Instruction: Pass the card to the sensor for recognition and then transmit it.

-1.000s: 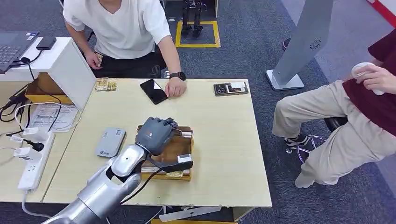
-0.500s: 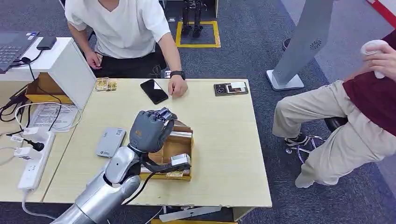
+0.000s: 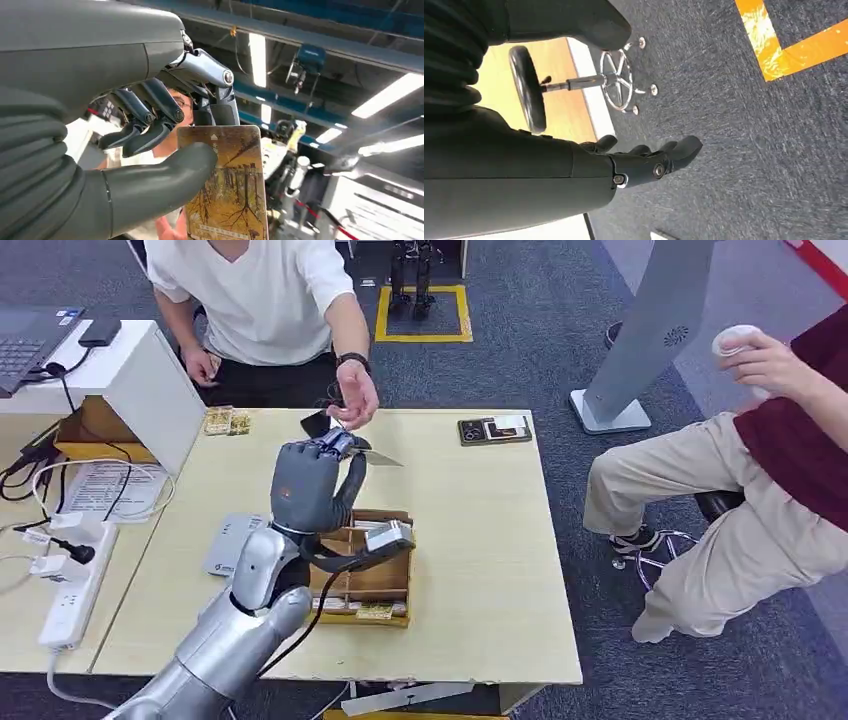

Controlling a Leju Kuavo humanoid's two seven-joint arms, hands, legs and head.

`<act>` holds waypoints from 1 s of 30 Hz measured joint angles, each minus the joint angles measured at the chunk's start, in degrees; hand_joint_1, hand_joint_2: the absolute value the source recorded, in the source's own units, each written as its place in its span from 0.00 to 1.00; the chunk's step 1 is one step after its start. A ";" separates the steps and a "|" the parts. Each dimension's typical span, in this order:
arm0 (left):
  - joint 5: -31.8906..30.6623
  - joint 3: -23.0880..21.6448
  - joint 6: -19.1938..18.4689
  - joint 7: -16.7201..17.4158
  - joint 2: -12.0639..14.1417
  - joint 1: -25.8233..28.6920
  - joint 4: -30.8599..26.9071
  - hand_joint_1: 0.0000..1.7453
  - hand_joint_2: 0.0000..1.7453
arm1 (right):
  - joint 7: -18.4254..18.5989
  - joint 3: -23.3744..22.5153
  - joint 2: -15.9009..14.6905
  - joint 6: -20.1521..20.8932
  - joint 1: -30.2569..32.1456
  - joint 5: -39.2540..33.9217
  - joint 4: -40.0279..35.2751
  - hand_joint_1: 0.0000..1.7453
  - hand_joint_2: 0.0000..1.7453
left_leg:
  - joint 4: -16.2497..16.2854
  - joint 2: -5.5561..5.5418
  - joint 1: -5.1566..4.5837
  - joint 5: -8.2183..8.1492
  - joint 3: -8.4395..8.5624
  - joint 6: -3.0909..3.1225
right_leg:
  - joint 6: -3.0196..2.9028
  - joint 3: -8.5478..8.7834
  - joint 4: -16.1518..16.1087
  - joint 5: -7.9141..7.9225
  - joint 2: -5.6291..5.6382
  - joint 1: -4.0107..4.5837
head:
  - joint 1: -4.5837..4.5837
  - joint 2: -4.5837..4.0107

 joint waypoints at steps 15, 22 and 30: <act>-0.72 2.77 0.39 5.99 -4.37 -8.78 15.03 1.00 1.00 | 0.48 1.51 0.00 0.13 -0.22 1.44 0.00 0.00 1.00 | 0.00 0.00 0.00 0.03 -0.01 -0.04 | 0.00 0.00 0.00 0.02 0.00 0.00 | 0.00 0.00; 4.26 5.02 2.14 5.75 -6.90 -11.56 20.71 1.00 1.00 | 0.76 1.88 0.00 0.04 -0.27 1.64 0.00 0.00 1.00 | 0.00 -0.03 0.00 0.03 -0.02 -0.04 | 0.00 -0.01 0.00 0.02 -0.02 0.00 | 0.02 0.00; 8.18 7.02 3.61 3.84 -9.49 -12.52 25.05 0.00 1.00 | 1.11 2.54 0.00 -0.04 -0.31 1.86 0.00 0.00 1.00 | 0.00 -0.02 0.00 0.03 -0.02 -0.04 | 0.00 0.00 0.00 0.02 -0.01 0.00 | 0.00 0.00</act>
